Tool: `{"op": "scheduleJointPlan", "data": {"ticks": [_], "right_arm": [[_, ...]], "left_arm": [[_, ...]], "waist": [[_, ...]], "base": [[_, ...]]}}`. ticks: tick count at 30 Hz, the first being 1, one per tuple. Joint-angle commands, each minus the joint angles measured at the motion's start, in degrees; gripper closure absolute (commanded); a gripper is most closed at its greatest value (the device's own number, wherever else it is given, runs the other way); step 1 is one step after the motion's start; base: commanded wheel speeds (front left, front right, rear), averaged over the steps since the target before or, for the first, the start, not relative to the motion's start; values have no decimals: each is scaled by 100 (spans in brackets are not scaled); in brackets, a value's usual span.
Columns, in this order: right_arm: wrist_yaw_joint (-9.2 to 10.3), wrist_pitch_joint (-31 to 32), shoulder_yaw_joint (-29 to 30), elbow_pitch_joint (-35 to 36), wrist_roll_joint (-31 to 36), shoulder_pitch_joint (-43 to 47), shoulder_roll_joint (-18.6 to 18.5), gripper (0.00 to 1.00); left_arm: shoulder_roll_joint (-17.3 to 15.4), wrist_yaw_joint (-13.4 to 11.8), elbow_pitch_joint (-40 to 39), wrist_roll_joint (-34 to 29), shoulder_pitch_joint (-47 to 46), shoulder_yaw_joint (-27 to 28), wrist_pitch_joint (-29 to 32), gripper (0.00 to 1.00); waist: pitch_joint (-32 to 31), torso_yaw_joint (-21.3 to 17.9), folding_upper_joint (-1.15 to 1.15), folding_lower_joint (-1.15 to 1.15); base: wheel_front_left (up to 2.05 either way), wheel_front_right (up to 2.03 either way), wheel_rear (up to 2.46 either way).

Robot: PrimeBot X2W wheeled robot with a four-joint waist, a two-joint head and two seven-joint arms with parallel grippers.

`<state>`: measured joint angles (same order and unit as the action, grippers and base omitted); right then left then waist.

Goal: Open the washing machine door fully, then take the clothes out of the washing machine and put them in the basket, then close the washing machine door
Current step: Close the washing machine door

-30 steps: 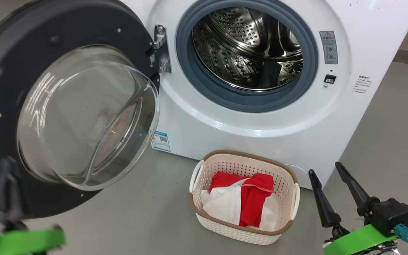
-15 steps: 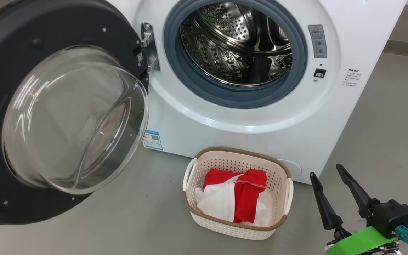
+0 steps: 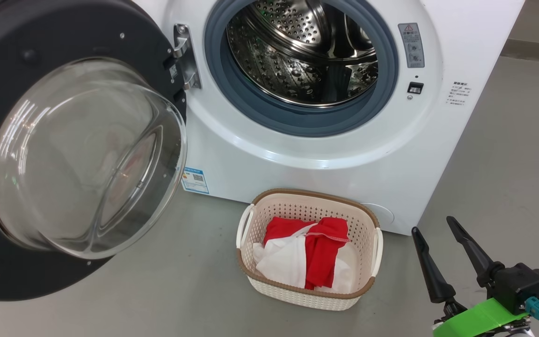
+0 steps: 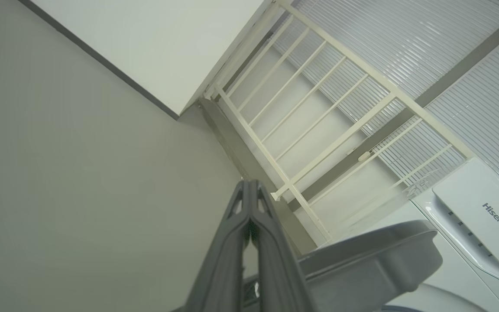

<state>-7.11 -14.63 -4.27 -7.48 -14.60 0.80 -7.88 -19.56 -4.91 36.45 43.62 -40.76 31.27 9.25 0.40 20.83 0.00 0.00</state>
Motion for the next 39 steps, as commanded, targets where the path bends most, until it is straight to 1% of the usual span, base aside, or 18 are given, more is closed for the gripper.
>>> {"op": "scheduleJointPlan", "data": {"ticks": [1,4,8,11,15,20,25,30,33,39], "right_arm": [[-37,-37,-93,131,-55,-215,-98,0],[-37,-37,-78,133,-51,-218,-99,0],[-37,-37,-113,126,-58,-250,-111,0],[-37,-37,-128,140,-63,-279,-128,0],[-37,-37,-158,141,-51,-299,-150,0],[-37,-37,-157,152,-43,-277,-142,0],[-37,-37,-108,166,-21,-237,-108,0],[-37,-37,-109,208,-16,-257,-49,0],[-37,-37,-107,213,-14,-252,-30,0],[-37,-37,-104,198,-4,-225,-17,0]], "left_arm": [[-384,65,-89,61,-194,98,107,100],[-499,96,200,247,-323,110,544,100],[-534,135,574,634,-447,209,1244,100],[-603,145,739,780,-455,240,1597,100],[-667,162,857,912,-421,309,1820,100],[-666,303,814,1042,-322,306,2110,100],[-506,436,573,1221,-70,328,2400,100],[-284,566,173,1538,148,487,2632,100],[-199,582,-35,1629,266,532,2721,100],[135,552,-705,1860,606,590,2992,100]], "waist": [[10,4,0,0],[39,20,0,0],[61,-1,0,0],[81,-34,0,0],[98,-91,0,0],[111,-118,0,0],[117,-99,0,0],[125,-84,0,0],[123,-74,0,0],[107,-41,0,0]], "base": [[0,0,0],[0,0,0],[0,0,0],[0,0,0],[0,0,0],[0,0,0],[0,0,0],[0,0,0],[0,0,0],[0,0,0]]}}
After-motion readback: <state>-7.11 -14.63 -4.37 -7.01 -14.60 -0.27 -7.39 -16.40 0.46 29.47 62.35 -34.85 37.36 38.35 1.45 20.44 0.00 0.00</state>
